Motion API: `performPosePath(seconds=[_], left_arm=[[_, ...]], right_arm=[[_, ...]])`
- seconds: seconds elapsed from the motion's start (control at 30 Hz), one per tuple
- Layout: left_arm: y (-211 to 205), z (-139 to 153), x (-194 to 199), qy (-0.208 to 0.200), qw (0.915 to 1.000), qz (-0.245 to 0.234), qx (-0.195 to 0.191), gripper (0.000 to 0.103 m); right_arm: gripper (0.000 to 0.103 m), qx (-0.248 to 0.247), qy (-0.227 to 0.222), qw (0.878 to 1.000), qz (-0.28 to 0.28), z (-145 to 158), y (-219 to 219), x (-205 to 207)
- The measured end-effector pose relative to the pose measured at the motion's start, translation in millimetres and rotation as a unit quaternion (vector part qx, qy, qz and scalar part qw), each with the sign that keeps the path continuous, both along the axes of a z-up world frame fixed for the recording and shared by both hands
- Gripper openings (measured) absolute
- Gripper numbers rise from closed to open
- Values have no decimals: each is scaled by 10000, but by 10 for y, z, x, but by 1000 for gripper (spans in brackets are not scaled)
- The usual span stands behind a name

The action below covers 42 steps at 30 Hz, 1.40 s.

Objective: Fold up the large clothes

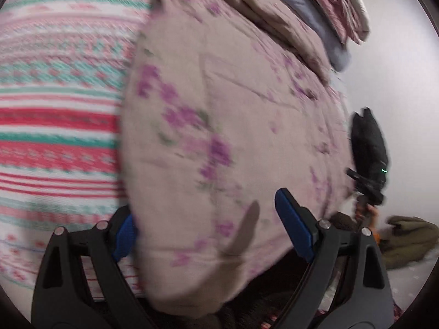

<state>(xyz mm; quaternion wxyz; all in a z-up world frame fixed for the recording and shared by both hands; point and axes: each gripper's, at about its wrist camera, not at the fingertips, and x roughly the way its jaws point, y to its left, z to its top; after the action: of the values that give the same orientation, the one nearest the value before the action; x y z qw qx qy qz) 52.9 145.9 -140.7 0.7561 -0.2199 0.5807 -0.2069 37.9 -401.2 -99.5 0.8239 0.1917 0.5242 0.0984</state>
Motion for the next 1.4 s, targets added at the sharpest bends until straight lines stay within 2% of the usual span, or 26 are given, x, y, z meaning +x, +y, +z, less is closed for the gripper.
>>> performPosePath(seconds=[0.17, 0.3, 0.4, 0.47, 0.57, 0.63, 0.67, 0.83, 0.97, 1.07, 1.27, 1.4], left_arm=[[-164, 11, 8, -48, 9996, -168, 218, 91], [-198, 1, 22, -59, 9998, -175, 71, 88], [-193, -12, 27, -71, 9999, -113, 30, 75], [-157, -43, 38, -60, 10000, -64, 32, 55], [-98, -58, 31, -29, 10000, 76, -2, 37], [-58, -44, 28, -84, 9997, 171, -125, 31], [-51, -25, 21, -144, 9996, 200, -167, 28], [-76, 225, -13, -642, 9972, 297, -242, 25], [-76, 520, 36, -1063, 9925, 393, -461, 23], [-103, 826, 147, -1520, 9856, 469, -571, 22], [-111, 1274, 578, -2115, 9733, 667, -591, 20], [-37, 1526, 1044, -2379, 9659, 910, -469, 20]], right_arm=[[88, -124, -64, 9999, 79, -18, 166, 37], [87, 41, -118, 9998, 172, -11, 186, 37], [86, 239, -146, 9994, 219, -16, 208, 45], [84, 258, -161, 9993, 219, -9, 234, 46], [63, 204, -165, 9995, 193, 9, 258, 33], [36, 168, -173, 9996, 146, 23, 246, 19], [32, 154, -188, 9996, 120, 32, 242, 9], [24, 109, -490, 9986, 134, 197, 319, -49], [22, 158, -845, 9961, 174, 477, 404, -3], [20, 191, -1220, 9920, 253, 780, 521, 91], [20, 245, -1796, 9829, 330, 1307, 734, 562], [20, 342, -1938, 9803, 161, 1507, 705, 984]])
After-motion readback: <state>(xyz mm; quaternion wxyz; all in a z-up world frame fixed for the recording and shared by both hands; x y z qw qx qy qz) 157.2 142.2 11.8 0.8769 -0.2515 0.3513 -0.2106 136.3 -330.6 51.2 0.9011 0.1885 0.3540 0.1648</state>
